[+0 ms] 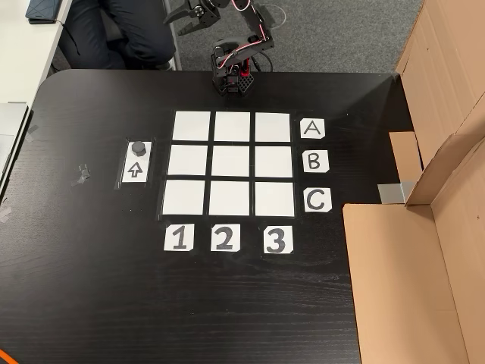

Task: Pick up a new token and place it in the grid on square A2.

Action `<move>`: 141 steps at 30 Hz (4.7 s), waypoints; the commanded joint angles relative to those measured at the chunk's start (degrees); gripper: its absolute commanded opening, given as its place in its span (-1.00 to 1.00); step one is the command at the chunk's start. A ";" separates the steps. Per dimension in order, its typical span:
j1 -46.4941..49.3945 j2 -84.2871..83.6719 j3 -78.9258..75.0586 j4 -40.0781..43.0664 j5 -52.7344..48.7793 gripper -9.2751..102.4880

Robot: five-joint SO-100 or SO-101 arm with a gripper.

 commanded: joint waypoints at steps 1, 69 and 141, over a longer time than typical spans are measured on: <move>-0.44 -2.55 -2.37 0.09 -0.62 -0.40; -3.60 -87.63 -46.58 1.41 -18.90 -0.26; -30.23 -135.09 -91.05 1.14 -22.50 -0.26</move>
